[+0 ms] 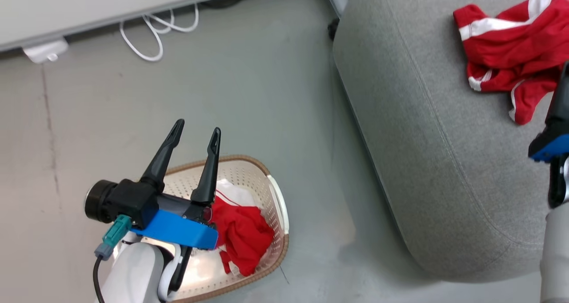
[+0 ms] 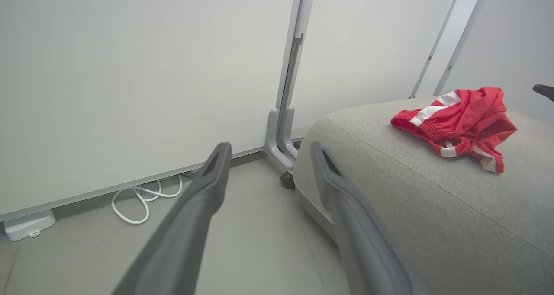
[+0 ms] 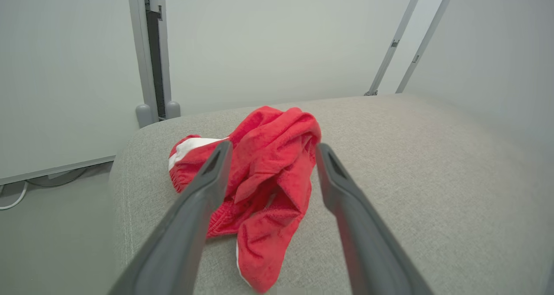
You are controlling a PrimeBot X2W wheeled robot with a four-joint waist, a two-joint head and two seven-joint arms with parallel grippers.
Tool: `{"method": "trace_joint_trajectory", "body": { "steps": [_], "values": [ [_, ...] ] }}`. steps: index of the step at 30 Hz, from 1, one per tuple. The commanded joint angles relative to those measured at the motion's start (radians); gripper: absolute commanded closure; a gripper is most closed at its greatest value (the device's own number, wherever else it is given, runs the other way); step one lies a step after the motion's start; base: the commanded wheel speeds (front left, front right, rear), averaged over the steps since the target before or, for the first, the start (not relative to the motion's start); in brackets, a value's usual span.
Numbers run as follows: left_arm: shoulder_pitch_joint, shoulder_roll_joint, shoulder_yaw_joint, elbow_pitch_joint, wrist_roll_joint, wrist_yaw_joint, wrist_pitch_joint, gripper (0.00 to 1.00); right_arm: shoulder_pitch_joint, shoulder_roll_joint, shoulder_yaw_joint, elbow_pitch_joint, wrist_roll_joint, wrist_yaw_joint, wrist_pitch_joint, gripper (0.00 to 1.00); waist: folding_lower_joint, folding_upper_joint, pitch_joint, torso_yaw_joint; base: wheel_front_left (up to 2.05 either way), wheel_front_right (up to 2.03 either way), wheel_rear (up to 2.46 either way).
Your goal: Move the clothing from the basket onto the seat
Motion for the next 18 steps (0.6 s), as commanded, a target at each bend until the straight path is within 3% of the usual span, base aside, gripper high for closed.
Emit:
{"method": "trace_joint_trajectory", "body": {
  "steps": [1,18],
  "values": [
    [0.023,-0.011,0.009,0.01,-0.004,-0.001,-0.003,0.0,0.046,0.003,0.006,-0.014,-0.007,0.0,-0.002,0.0,0.0002,0.0,-0.073,0.034,0.0,0.0,0.0],
    [0.123,-0.099,0.13,0.115,0.036,-0.001,-0.003,0.0,0.349,0.059,0.184,-0.27,0.053,0.0,0.042,0.0,0.0002,0.0,-0.278,0.153,0.0,0.0,0.0]
  ]
}}
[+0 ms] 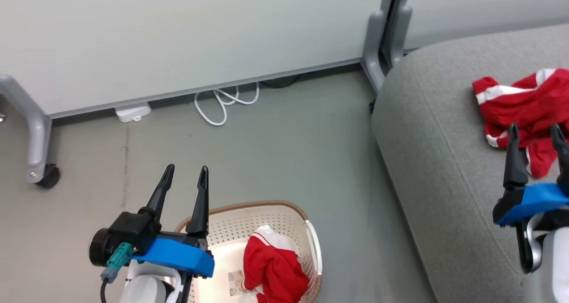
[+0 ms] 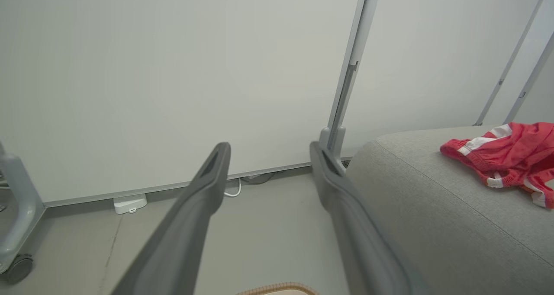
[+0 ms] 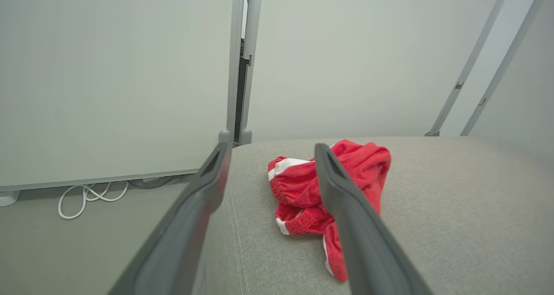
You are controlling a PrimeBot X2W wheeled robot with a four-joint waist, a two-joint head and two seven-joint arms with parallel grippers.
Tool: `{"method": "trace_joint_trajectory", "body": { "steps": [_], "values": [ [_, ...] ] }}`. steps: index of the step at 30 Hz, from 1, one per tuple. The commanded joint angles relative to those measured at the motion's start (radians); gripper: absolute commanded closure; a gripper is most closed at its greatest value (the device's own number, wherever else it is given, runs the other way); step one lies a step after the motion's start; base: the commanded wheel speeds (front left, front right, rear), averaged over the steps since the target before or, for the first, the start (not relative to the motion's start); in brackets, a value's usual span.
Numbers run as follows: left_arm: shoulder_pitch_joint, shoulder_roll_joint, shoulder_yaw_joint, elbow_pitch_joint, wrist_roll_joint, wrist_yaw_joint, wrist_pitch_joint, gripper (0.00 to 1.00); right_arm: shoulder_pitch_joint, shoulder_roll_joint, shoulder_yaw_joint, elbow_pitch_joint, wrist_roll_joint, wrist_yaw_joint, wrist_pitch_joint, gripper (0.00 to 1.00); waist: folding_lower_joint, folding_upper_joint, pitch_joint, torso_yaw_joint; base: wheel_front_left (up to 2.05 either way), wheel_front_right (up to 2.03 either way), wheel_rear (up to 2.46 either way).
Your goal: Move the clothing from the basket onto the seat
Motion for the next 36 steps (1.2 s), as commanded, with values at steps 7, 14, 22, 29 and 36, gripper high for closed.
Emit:
{"method": "trace_joint_trajectory", "body": {
  "steps": [7,14,22,29,36],
  "values": [
    [0.026,-0.007,0.047,0.037,0.001,-0.001,-0.003,0.0,0.137,0.004,0.083,-0.119,0.076,0.0,0.011,0.0,0.0002,-0.0001,-0.057,0.09,0.0,0.0,0.0],
    [0.04,-0.01,0.068,0.06,-0.002,-0.001,-0.003,0.0,0.234,0.004,0.13,-0.186,0.142,0.0,0.014,0.0,0.0002,-0.0001,-0.08,0.154,0.0,0.0,0.0],
    [0.047,0.0,0.082,0.082,-0.01,-0.001,-0.003,0.0,0.297,0.004,0.2,-0.215,0.168,0.0,0.032,0.0,0.0002,-0.0001,-0.091,0.205,0.0,0.0,0.0],
    [0.05,0.006,0.091,0.096,-0.013,-0.001,-0.003,0.0,0.315,0.004,0.251,-0.198,0.206,0.0,0.031,0.0,0.0002,-0.0001,-0.099,0.226,0.0,0.0,0.0],
    [0.054,0.007,0.091,0.106,-0.014,-0.001,-0.003,0.0,0.319,0.004,0.287,-0.187,0.214,0.0,0.028,0.0,0.0002,-0.0001,-0.102,0.234,0.0,0.0,0.0]
  ]
}}
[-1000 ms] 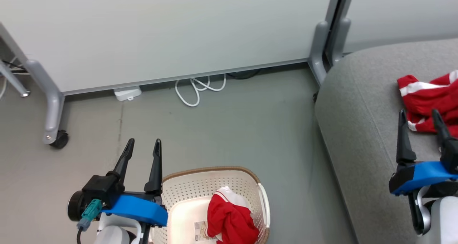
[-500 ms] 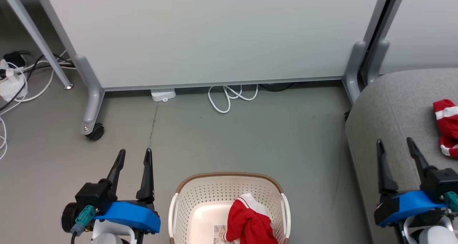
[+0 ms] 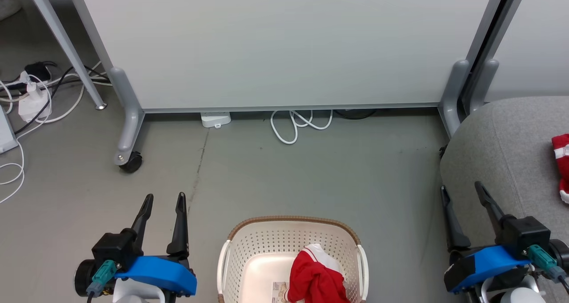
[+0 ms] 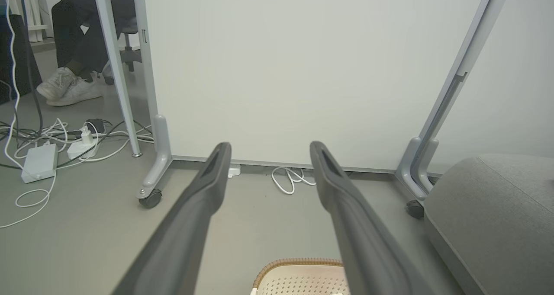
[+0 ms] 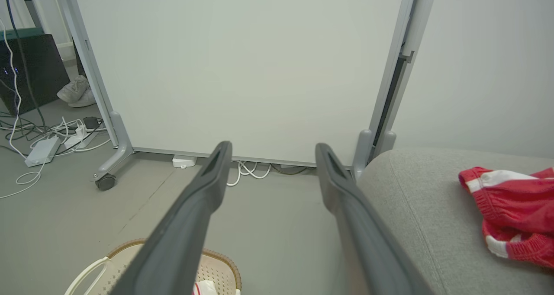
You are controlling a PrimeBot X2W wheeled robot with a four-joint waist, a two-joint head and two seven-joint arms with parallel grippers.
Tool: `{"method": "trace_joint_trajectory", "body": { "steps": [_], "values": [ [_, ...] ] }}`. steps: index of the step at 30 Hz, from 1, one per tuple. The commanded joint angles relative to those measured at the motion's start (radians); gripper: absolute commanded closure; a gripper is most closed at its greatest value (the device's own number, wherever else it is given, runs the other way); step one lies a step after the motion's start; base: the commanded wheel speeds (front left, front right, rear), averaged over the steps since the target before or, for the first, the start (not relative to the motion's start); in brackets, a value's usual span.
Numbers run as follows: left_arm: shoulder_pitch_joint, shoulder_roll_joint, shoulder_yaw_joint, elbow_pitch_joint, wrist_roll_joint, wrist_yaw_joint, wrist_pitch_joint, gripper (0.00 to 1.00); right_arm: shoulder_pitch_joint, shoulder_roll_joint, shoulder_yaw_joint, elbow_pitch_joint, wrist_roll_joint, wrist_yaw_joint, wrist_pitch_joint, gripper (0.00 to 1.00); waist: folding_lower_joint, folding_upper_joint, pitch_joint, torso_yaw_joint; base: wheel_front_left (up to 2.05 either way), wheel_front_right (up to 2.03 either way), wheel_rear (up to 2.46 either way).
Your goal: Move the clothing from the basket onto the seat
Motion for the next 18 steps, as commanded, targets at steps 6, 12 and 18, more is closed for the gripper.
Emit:
{"method": "trace_joint_trajectory", "body": {
  "steps": [6,12,18],
  "values": [
    [0.0,0.001,0.006,-0.003,0.005,-0.001,-0.003,0.0,0.005,0.001,0.003,0.004,-0.009,0.0,-0.009,0.0,-0.0001,-0.0001,0.008,-0.002,0.0,0.0,0.0],
    [-0.009,-0.002,0.005,-0.005,0.004,-0.001,-0.003,0.0,-0.007,0.001,0.01,0.005,0.001,0.0,-0.007,0.0,-0.0001,-0.0001,0.021,-0.01,0.0,0.0,0.0],
    [-0.015,-0.002,0.009,-0.004,0.003,-0.001,-0.003,0.0,-0.018,0.001,0.015,0.01,0.012,0.0,-0.01,0.0,-0.0001,-0.0001,0.028,-0.022,0.0,0.0,0.0]
  ]
}}
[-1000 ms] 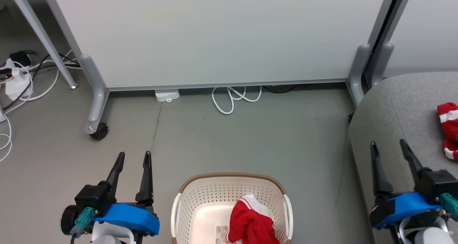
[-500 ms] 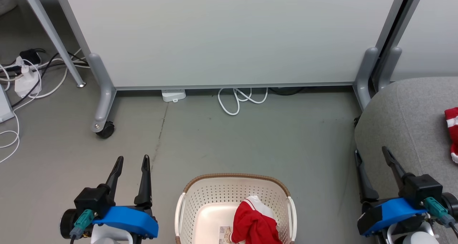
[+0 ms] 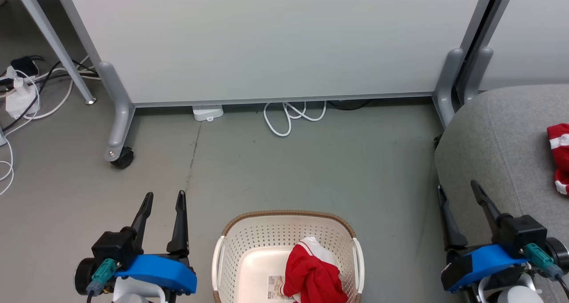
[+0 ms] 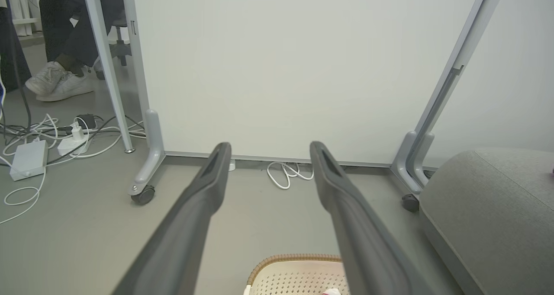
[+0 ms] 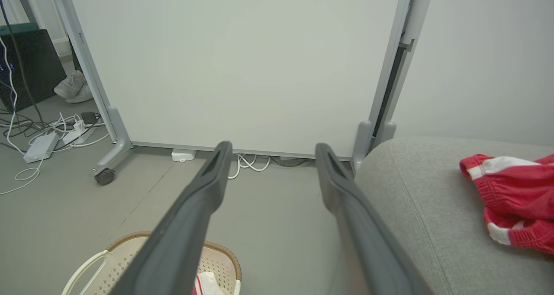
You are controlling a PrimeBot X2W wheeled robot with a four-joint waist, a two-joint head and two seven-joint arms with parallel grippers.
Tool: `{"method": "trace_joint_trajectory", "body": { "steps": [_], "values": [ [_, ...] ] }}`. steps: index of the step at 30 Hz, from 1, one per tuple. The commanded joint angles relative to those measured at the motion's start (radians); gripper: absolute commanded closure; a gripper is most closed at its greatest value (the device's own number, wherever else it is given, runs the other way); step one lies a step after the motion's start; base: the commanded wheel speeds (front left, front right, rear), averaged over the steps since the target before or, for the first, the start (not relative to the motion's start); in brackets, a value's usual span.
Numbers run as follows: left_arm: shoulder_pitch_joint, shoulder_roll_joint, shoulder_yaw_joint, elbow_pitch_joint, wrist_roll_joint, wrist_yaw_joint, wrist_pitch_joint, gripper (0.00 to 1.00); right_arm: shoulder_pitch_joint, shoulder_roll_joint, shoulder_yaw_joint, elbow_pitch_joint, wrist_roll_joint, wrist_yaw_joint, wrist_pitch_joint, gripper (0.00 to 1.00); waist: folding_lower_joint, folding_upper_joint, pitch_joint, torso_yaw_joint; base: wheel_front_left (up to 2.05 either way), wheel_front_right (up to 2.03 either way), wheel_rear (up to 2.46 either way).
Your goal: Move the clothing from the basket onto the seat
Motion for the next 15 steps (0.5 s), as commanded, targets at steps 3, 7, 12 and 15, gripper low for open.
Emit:
{"method": "trace_joint_trajectory", "body": {
  "steps": [3,7,12,15],
  "values": [
    [-0.012,-0.002,0.007,-0.005,0.005,-0.001,-0.003,0.0,-0.014,0.001,0.001,0.002,0.005,0.0,-0.008,0.0,-0.0001,-0.0001,0.006,-0.008,0.0,0.0,0.0],
    [-0.013,-0.003,0.008,-0.009,0.0,-0.001,-0.003,0.0,-0.023,0.001,0.006,-0.01,0.008,0.0,-0.006,0.0,-0.0001,-0.0001,0.028,-0.026,0.0,0.0,0.0],
    [-0.027,-0.006,0.002,-0.02,-0.007,-0.001,-0.003,0.0,-0.042,0.0,0.014,-0.035,0.011,0.0,-0.007,0.0,-0.0001,-0.0001,0.093,-0.068,0.0,0.0,0.0],
    [-0.048,-0.002,-0.005,-0.019,-0.011,-0.001,-0.003,0.0,-0.064,0.001,0.028,-0.063,0.013,0.0,-0.003,0.0,-0.0001,-0.0001,0.159,-0.1,0.0,0.0,0.0]
  ]
}}
